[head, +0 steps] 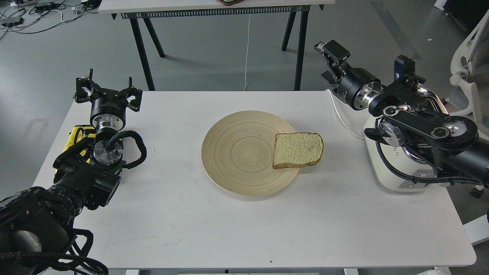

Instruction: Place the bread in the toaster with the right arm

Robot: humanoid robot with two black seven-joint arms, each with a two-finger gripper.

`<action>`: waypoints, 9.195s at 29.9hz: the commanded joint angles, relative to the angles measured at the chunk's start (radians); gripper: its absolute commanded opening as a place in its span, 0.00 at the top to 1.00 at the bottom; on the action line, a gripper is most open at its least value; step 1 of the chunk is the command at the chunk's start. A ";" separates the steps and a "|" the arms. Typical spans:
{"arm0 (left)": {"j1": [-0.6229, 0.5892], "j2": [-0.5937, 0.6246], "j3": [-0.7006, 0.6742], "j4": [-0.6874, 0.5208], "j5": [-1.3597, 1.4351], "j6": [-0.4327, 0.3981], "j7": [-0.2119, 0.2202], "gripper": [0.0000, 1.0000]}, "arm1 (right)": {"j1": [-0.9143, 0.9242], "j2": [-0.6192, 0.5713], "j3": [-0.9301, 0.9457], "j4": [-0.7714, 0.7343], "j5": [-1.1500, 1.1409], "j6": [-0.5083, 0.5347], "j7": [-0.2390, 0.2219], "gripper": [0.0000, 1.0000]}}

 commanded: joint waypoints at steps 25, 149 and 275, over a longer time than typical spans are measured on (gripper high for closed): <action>0.000 -0.001 0.001 0.000 0.000 0.000 0.000 0.00 | -0.194 0.014 -0.138 -0.013 -0.160 -0.145 -0.116 0.03; 0.000 -0.001 -0.001 0.000 0.000 0.000 0.000 0.00 | 0.031 -0.507 0.016 0.428 -0.154 -0.136 -0.065 0.81; 0.000 -0.001 0.001 0.000 0.000 0.000 0.000 0.00 | -0.084 -0.449 0.188 0.263 -0.022 0.147 -0.056 0.03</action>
